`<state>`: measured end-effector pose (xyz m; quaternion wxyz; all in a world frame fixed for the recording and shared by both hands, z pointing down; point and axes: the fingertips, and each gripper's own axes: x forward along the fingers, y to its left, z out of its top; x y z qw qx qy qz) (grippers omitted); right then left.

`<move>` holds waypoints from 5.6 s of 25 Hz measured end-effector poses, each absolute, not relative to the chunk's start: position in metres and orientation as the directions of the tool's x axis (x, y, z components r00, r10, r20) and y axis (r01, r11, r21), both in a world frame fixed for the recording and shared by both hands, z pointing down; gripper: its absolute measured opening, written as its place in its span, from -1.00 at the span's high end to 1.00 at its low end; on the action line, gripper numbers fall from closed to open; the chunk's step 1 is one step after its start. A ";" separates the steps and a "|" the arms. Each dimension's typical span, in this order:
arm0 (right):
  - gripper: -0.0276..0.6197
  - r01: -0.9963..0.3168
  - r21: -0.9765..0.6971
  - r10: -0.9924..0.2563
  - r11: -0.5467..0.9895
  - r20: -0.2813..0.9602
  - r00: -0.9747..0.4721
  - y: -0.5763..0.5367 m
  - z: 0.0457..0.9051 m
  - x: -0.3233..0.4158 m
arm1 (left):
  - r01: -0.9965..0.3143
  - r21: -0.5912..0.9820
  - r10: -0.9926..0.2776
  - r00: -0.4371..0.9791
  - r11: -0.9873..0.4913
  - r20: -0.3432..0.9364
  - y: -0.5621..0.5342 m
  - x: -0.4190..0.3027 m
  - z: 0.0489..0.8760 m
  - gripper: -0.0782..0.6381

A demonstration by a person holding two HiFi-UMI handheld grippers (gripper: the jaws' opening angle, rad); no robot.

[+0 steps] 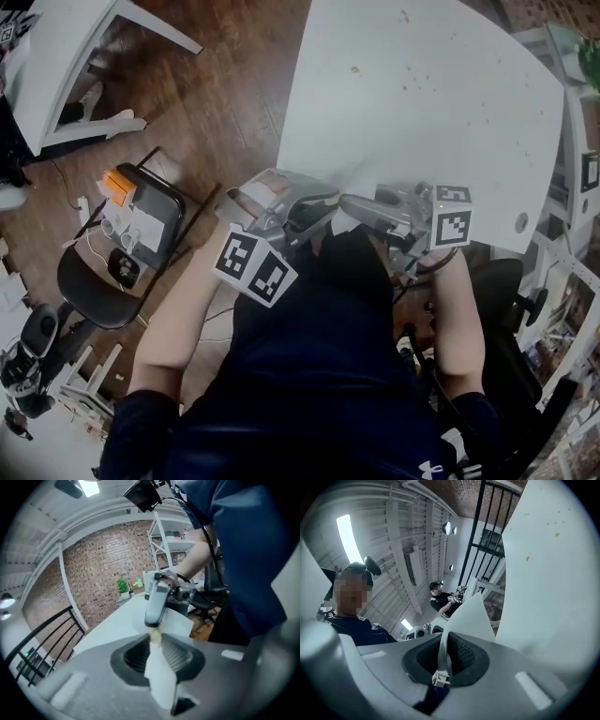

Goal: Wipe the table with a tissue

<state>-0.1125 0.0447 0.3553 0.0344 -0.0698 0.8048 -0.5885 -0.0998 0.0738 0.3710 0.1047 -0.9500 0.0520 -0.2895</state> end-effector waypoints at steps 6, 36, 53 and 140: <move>0.34 -0.134 -0.923 -0.152 0.361 0.083 -0.985 0.045 0.352 -0.106 | -0.174 -0.130 -0.216 0.826 -0.976 0.521 0.067 -0.102 0.374 0.73; 0.84 -0.690 -0.302 -0.260 0.658 0.769 -0.585 0.007 0.462 -0.055 | -0.527 0.470 -0.321 0.833 -0.708 0.451 0.041 -0.169 0.386 0.49; 0.85 -0.576 -0.078 -0.192 0.814 0.899 -0.394 0.008 0.501 -0.112 | -0.543 0.524 -0.377 0.837 -0.656 0.397 0.033 -0.189 0.378 0.60; 0.86 -0.905 -0.303 -0.900 0.297 0.227 -0.371 0.242 0.265 0.143 | -0.405 0.428 -0.314 0.910 -0.808 0.270 0.238 0.034 0.256 0.67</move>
